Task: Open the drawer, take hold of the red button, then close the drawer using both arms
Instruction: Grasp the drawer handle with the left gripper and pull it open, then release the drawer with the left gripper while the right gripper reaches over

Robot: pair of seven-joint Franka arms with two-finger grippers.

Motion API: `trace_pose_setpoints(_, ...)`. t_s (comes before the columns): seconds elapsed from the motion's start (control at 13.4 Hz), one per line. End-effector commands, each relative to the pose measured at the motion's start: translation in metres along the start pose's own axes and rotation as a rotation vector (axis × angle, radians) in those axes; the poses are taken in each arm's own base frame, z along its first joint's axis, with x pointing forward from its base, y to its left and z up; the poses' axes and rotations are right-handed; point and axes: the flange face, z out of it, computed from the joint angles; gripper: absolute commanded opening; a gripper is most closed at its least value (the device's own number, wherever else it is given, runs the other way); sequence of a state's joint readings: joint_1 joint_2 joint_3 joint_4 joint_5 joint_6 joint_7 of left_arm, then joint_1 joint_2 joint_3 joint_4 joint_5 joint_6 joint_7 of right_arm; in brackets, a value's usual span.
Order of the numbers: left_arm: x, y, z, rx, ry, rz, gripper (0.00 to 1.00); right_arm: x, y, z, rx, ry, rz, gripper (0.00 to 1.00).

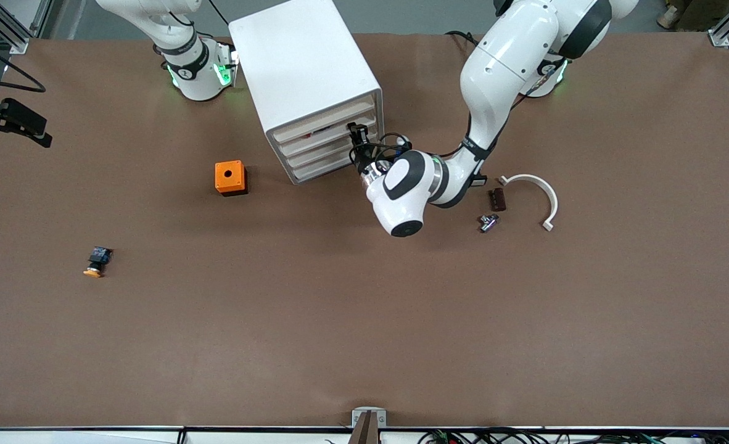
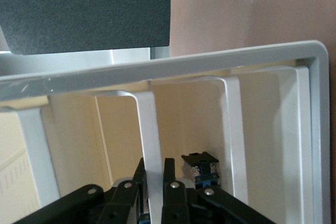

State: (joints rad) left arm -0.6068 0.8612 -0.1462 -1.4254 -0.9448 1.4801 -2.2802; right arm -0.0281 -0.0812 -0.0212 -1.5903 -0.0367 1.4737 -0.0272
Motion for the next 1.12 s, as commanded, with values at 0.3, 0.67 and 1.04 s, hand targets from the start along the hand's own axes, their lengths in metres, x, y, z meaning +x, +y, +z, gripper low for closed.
trace_pose_setpoints(0.3, 0.021, 0.013, -0.066, -0.032, -0.095, 0.007, 0.0, 0.002, -0.019, -0.004, 0.023, -0.001, 0.09, 1.0)
trace_pose_setpoints(0.67, 0.041, 0.019, -0.116, -0.072, -0.163, 0.043, 0.0, 0.019, -0.117, 0.026, -0.02, -0.048, 0.333, 1.0)
trace_pose_setpoints(1.04, 0.05, 0.018, -0.152, -0.126, -0.202, 0.048, 0.0, 0.026, -0.197, 0.051, -0.041, -0.084, 0.526, 1.0)
